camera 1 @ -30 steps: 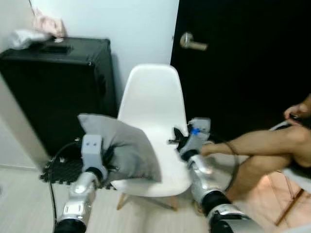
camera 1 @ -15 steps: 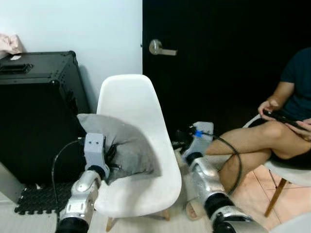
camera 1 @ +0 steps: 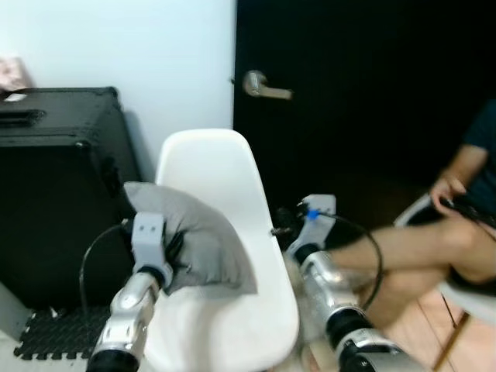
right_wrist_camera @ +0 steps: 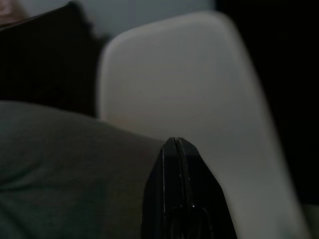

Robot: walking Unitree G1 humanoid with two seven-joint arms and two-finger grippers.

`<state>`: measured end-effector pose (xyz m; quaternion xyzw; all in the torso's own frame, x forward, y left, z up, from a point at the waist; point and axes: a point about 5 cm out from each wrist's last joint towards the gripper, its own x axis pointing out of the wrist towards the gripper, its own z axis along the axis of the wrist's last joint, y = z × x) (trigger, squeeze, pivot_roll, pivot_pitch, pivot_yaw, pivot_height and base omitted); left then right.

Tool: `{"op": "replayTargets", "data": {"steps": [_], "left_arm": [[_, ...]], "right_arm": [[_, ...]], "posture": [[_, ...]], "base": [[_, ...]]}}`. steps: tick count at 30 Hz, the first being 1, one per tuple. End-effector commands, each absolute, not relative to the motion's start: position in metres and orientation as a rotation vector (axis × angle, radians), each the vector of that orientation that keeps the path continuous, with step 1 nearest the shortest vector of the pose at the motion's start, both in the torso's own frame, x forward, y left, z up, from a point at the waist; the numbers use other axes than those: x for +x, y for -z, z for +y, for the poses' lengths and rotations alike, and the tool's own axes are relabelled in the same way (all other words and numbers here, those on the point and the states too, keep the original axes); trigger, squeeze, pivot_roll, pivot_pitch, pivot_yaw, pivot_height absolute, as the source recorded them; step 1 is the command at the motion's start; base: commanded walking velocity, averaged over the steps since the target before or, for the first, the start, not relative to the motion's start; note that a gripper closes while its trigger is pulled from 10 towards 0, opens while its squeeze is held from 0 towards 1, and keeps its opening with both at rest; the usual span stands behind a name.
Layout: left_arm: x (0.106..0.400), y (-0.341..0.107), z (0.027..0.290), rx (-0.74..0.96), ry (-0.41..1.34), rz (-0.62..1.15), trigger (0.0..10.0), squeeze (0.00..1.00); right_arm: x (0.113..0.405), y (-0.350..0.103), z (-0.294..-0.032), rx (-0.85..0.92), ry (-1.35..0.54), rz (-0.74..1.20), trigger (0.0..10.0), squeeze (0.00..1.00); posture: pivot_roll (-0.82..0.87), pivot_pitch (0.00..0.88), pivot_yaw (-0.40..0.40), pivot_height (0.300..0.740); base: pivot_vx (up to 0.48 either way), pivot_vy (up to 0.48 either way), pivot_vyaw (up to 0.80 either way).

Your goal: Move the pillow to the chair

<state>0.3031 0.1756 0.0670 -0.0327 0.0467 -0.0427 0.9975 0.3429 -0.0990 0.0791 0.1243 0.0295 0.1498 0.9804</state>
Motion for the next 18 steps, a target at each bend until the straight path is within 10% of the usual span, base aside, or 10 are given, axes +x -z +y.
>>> {"op": "replayTargets", "data": {"steps": [1, 18], "left_arm": [[0.308, -0.081, 0.173, -0.075, 0.088, 0.018, 10.0, 0.0], [0.311, -0.077, 0.156, -0.033, 0.16, 0.054, 10.0, 0.0]], "right_arm": [[0.341, -0.073, -0.114, 0.242, -0.252, 0.084, 10.0, 0.0], [0.343, -0.072, -0.124, 0.24, -0.209, 0.089, 10.0, 0.0]], "posture": [[0.09, 0.046, -0.027, 0.74], [0.08, 0.043, -0.019, 0.74]], "base": [[0.296, 0.0, 0.0], [0.015, 0.0, 0.0]]}}
